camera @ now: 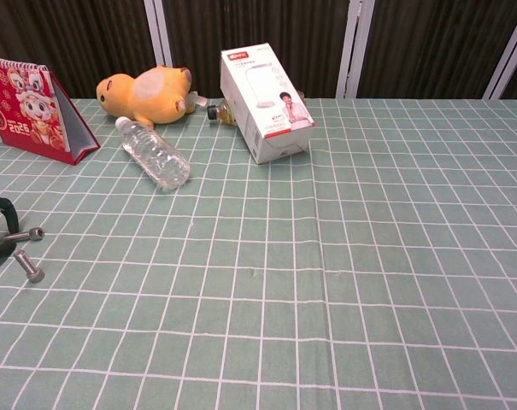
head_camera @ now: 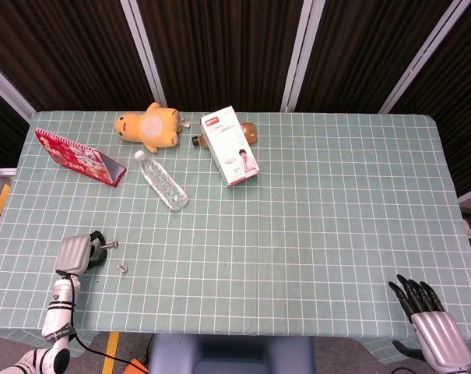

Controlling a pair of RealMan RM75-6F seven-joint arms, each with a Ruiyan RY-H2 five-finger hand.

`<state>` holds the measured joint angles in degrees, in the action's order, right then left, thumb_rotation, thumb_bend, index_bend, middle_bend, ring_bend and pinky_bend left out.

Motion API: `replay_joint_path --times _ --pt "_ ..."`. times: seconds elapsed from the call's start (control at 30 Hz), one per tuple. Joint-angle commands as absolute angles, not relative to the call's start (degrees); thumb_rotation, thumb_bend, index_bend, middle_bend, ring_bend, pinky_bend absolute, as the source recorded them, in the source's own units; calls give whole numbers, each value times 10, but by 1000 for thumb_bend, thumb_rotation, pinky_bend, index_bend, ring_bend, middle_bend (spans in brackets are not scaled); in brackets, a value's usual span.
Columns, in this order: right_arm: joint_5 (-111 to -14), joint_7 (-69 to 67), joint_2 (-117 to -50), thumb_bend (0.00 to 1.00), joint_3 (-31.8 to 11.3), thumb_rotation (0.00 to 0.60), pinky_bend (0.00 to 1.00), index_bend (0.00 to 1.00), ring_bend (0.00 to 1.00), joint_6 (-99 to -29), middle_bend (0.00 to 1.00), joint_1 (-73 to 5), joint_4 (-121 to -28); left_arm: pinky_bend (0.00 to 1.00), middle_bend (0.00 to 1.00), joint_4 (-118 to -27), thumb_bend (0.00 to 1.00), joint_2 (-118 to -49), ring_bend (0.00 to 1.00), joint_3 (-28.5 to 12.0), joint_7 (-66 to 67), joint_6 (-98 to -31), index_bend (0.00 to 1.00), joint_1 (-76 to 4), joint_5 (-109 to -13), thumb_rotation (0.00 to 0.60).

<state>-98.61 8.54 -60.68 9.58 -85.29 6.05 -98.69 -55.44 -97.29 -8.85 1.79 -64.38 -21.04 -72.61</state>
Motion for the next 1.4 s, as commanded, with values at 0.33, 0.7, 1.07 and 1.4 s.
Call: replay_joint_path --times 0.33,0.7,1.07,1.4 --pt "-986 86 -608 161 96 600 0 0 0 -852 0 61 -986 1000 1000 -568 376 -965 1000 -88 23 -662 544 -208 -732 600" --pt "-984 87 -608 161 95 600 0 0 0 -850 0 60 -987 1000 1000 -626 376 -940 1000 -86 38 -694 544 -203 -749 600" --pt "-980 85 -606 161 94 600 0 0 0 -849 0 59 -986 1000 1000 -659 373 -934 1000 -88 70 -690 537 -213 -746 600" --pt "-981 86 -607 161 94 600 0 0 0 -848 0 59 -986 1000 1000 -664 372 -931 1000 -88 78 -684 467 -215 -736 600"
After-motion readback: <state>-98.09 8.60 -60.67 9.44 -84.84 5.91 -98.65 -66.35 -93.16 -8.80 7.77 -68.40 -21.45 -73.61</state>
